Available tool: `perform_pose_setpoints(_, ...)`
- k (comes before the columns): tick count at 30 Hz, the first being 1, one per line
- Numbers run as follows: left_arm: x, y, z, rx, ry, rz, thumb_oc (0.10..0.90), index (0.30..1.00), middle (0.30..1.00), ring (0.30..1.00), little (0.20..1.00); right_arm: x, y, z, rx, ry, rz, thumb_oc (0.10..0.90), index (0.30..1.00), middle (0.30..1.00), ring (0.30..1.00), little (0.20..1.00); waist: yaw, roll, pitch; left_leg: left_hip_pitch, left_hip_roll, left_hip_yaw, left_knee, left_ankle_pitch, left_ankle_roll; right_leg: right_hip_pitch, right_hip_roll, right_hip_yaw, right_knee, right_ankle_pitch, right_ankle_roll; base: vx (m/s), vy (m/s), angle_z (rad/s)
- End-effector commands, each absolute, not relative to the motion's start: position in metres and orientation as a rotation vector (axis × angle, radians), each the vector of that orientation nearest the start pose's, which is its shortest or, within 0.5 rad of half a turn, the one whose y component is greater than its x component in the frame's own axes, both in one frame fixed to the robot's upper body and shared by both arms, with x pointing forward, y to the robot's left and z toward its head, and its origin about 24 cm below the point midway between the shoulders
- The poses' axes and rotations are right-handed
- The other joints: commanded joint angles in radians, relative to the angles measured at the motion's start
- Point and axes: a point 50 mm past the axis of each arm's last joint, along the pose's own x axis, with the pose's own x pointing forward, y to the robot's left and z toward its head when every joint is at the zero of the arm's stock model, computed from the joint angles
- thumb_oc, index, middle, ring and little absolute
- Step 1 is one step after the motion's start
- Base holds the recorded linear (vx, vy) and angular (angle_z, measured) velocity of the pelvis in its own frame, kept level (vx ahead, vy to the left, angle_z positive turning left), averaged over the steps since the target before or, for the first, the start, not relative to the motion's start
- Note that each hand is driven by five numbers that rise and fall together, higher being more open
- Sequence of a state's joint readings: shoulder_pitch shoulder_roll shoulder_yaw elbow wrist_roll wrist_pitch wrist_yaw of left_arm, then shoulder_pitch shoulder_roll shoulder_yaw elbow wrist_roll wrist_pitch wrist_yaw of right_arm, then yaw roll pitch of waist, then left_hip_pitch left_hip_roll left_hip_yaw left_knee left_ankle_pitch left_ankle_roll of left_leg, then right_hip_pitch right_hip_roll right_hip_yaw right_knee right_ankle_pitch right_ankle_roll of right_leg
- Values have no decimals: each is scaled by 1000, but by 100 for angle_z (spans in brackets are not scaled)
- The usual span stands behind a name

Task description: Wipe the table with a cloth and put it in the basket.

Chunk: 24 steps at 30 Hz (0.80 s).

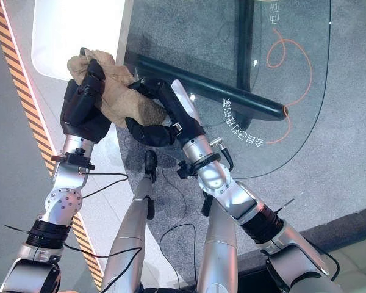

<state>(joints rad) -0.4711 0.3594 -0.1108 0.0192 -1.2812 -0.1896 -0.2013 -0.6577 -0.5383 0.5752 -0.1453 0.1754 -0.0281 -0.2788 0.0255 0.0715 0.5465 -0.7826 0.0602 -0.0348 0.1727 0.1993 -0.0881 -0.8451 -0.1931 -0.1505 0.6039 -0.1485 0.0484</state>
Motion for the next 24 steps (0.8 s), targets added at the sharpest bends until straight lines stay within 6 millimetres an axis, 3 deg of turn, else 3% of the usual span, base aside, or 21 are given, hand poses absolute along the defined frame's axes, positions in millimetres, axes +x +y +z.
perform_pose_setpoints(1,289,152,241,-869,-800,-646,100,300,300,300,200,266,-58,280,-264,-1041,420,800,900,900,900,900,30,-37,-27,29,-50,56,91,-158,46,96,38,-3,-292,150,33,0,0,0)
perform_pose_setpoints(13,286,179,245,-941,-933,-293,100,300,300,300,200,267,-55,284,-242,-1046,404,800,900,900,900,900,43,-45,-27,23,-57,43,100,-159,44,94,42,-9,-282,139,28,0,0,0)
perform_pose_setpoints(24,282,191,254,-895,-1006,-103,100,300,300,300,200,270,-51,288,-236,-1044,389,800,900,900,900,900,53,-46,-27,25,-61,42,106,-160,41,96,45,-13,-270,129,26,0,0,0)
